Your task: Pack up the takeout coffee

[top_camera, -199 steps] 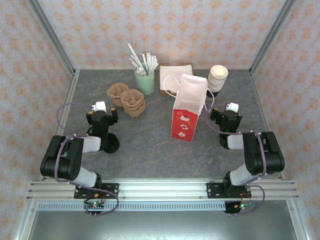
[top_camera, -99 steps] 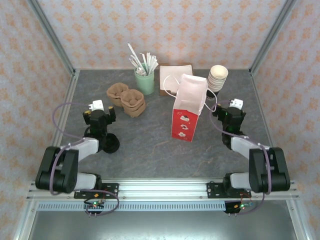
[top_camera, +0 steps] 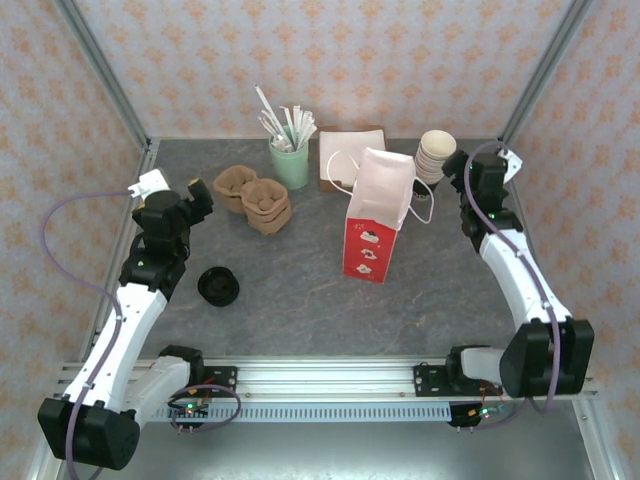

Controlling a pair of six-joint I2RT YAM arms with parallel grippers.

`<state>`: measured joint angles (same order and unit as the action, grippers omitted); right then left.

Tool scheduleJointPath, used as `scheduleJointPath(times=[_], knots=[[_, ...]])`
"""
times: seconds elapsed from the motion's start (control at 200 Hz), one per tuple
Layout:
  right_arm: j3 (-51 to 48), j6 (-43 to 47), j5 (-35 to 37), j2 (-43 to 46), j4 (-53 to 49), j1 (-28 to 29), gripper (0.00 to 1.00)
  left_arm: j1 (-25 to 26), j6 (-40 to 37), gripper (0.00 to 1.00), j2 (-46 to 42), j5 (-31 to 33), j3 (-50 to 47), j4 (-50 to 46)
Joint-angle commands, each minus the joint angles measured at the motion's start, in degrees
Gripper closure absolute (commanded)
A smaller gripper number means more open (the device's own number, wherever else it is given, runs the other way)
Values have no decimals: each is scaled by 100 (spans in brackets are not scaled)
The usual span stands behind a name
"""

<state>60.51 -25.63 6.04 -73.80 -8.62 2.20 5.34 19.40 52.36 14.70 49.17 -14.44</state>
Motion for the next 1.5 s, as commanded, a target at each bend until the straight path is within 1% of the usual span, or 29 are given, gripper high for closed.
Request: scheduleJointPath(times=[0.0, 0.11, 0.27, 0.35, 0.596, 0.796, 0.931, 1.011, 1.146, 1.231, 1.496], knots=[[559, -670, -390, -527, -888, -9, 10, 52, 407, 0, -24, -441, 179, -1336], [1110, -819, -526, -1029, -1039, -9, 18, 49, 461, 0, 5, -786, 382, -1549], [1689, -900, -446, -1494, -1189, -9, 26, 48, 433, 0, 126, -1194, 699, -1840], [1910, -915, -455, -1692, -1279, -9, 29, 54, 418, 0, 104, -1332, 727, -1868], [2364, -827, -396, -2002, -1619, -9, 29, 59, 475, 0, -37, -1378, 805, -1986], [3083, -497, -474, -2221, -2600, -9, 29, 85, 478, 0, -50, -1384, 974, -2219], [3533, -278, -626, -2434, -3096, -9, 32, 120, 454, 0, -63, -1347, 1046, -2370], [3841, -175, -647, -2628, -3401, -9, 35, 133, 429, 0, -94, -1338, 1092, -2418], [4098, -117, -703, -2817, -3545, -9, 36, 157, 393, 0, -146, -1329, 1137, -2467], [4261, -83, -786, -2962, -3630, -9, 39, 156, 367, 0, -164, -1312, 1178, -2522], [4599, -11, -781, -3237, -3796, -9, 41, 168, 327, 0, -230, -1294, 1230, -2633]])
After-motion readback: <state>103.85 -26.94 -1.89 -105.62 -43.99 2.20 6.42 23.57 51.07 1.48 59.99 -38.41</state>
